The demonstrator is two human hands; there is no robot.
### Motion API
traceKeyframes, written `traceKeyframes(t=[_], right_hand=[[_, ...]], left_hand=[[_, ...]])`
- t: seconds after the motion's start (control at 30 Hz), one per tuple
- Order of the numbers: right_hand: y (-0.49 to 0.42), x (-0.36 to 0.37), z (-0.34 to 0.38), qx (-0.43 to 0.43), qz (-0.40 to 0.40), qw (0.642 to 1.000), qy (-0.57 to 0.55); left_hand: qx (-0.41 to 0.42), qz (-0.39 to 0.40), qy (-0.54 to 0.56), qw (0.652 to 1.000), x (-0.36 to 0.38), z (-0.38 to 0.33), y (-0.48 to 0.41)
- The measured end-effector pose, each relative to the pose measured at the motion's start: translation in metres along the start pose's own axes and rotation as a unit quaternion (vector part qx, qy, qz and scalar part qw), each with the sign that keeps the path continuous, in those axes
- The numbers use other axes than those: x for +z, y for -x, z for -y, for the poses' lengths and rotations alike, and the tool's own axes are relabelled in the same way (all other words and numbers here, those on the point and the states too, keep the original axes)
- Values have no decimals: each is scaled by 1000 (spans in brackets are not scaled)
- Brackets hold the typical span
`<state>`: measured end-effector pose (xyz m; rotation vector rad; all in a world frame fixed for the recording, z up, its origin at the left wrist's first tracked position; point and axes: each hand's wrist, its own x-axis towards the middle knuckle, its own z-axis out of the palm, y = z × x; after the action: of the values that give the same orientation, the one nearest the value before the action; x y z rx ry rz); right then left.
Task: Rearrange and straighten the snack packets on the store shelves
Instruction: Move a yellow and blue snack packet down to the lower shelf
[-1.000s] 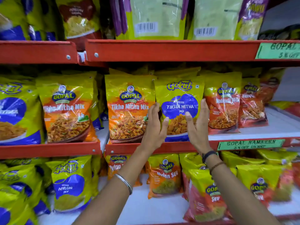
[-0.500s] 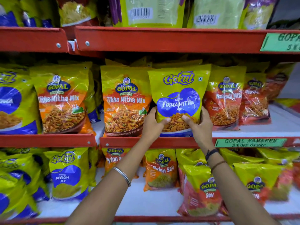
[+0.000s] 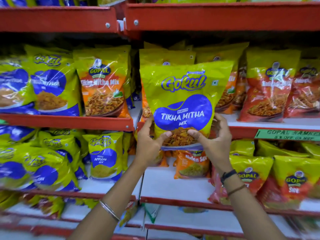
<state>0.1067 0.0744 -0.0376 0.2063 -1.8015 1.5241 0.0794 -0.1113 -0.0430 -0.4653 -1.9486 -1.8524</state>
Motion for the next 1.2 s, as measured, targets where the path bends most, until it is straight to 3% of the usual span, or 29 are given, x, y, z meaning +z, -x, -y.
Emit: traceKeyframes(t=[0.2,0.6,0.87,0.97,1.1,1.13,1.2], right_hand=[[72,43,-55,124,86,988,22],[153,112,-156,312,134,934,107],[137,123,-171,318,170,917,169],[138,123,-154,233,146,935,223],[107,140,-102,93,107,972,186],[91,150,-85,54,102,979,167],[57,173,-49,-25,83,987,132]], left_hand=[[-105,31,-39,993,-64,65,49],[-226,130,-124,958,-103,194,71],[-269,140,-182,935,-97,222,43],[-187,134,-265,936,-106,208,51],[130,170,-277,937,-132,148,32],[194,148,-279,929,-141,131,18],[239,54,-270,931,-160,99,-18]])
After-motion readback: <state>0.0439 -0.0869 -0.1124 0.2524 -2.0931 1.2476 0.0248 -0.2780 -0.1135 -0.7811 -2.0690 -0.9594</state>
